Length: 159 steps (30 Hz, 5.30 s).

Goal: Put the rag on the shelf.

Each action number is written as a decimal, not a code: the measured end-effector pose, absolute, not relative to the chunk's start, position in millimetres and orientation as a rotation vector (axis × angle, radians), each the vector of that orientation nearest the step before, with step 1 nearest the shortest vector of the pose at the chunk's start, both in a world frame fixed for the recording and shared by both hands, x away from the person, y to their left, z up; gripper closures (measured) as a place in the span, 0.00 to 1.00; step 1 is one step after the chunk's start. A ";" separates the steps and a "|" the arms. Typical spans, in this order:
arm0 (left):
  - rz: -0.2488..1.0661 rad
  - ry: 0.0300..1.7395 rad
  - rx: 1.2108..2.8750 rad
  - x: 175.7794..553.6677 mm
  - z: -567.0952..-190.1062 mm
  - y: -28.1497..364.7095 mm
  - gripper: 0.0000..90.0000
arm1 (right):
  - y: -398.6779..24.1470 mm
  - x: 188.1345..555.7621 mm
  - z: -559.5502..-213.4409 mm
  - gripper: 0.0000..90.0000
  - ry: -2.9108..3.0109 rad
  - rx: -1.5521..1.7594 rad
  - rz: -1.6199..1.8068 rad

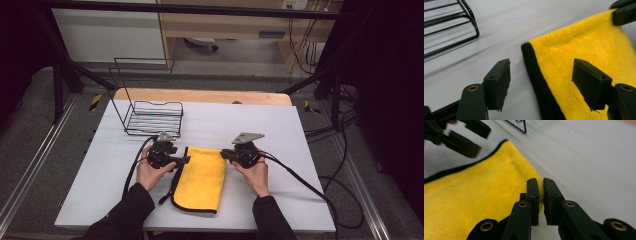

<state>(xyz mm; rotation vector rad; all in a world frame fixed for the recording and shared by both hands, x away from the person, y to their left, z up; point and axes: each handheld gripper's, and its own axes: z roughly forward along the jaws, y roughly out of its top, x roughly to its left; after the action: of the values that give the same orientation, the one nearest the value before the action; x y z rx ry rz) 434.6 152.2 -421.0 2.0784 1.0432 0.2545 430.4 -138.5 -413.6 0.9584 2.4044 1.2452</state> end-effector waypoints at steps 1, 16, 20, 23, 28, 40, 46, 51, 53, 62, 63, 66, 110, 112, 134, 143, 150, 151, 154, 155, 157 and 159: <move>0.254 1.043 2.070 438.2 -421.9 149.7 0.36 | -138.3 430.3 -408.3 0.93 2.387 0.930 1.246; 0.202 1.106 2.050 469.6 -446.6 135.0 0.46 | -144.0 439.8 -430.8 0.68 2.343 1.079 1.108; 0.194 1.106 2.045 472.2 -449.5 131.6 0.49 | -145.5 436.6 -433.0 0.56 2.342 1.140 1.140; 0.219 1.089 2.069 471.9 -449.4 127.9 0.51 | -142.1 439.0 -441.1 0.52 2.353 1.182 1.132; 0.175 1.076 2.064 471.8 -450.0 125.2 0.66 | -139.6 447.3 -450.2 0.54 2.328 1.278 1.139; 0.131 1.100 2.053 474.9 -449.8 122.9 0.73 | -141.5 455.9 -452.8 0.71 2.341 1.364 1.154; 0.081 1.116 2.045 474.7 -448.3 123.1 0.87 | -139.3 453.2 -452.4 0.91 2.350 1.400 1.206; 0.097 1.098 2.007 470.1 -440.0 129.1 0.88 | -139.6 448.6 -447.7 0.92 2.324 1.363 1.224; 0.125 1.069 1.991 464.6 -432.5 132.7 0.88 | -140.8 444.8 -441.1 0.92 2.300 1.339 1.262; 0.281 0.953 1.964 433.2 -402.3 140.4 0.88 | -144.8 423.5 -405.7 0.92 2.234 1.174 1.430; 0.289 0.944 1.957 430.2 -400.0 141.4 0.88 | -144.8 423.5 -405.7 0.92 2.234 1.174 1.430; 0.309 0.923 1.944 421.7 -394.8 144.6 0.88 | -144.1 418.9 -400.2 0.92 2.225 1.143 1.449; 0.489 0.786 1.713 363.4 -328.1 165.8 0.88 | -131.5 366.0 -317.8 0.93 2.036 0.812 1.542; 0.501 0.780 1.707 363.4 -324.6 166.5 0.88 | -130.8 366.0 -316.5 0.93 2.028 0.805 1.543; 0.587 0.748 1.610 368.8 -297.9 181.3 0.88 | -113.7 371.8 -287.9 0.93 1.916 0.758 1.603; 0.614 0.761 1.563 376.3 -286.9 193.0 0.88 | -99.5 380.5 -275.8 0.93 1.876 0.741 1.627; 0.636 0.769 1.529 381.3 -279.1 204.1 0.88 | -86.8 387.0 -268.0 0.93 1.844 0.727 1.647; 0.638 0.770 1.524 381.9 -277.8 206.0 0.88 | -84.9 388.0 -266.8 0.93 1.843 0.726 1.651; 0.647 0.775 1.510 383.1 -273.9 211.5 0.88 | -79.3 391.0 -262.6 0.93 1.839 0.711 1.653; 0.651 0.775 1.509 383.6 -272.5 213.6 0.88 | -75.2 392.7 -259.6 0.93 1.835 0.706 1.657; 0.651 0.781 1.490 384.8 -269.6 216.9 0.88 | -73.0 393.7 -258.1 0.93 1.832 0.701 1.658; 0.668 0.782 1.483 385.9 -266.3 220.8 0.88 | -68.8 395.9 -255.3 0.93 1.827 0.695 1.662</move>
<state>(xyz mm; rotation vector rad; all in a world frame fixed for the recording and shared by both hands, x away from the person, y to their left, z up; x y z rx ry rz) 385.9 220.8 -266.3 1.4827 0.7824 0.6681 395.9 -68.8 -255.3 0.6950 1.8271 1.6620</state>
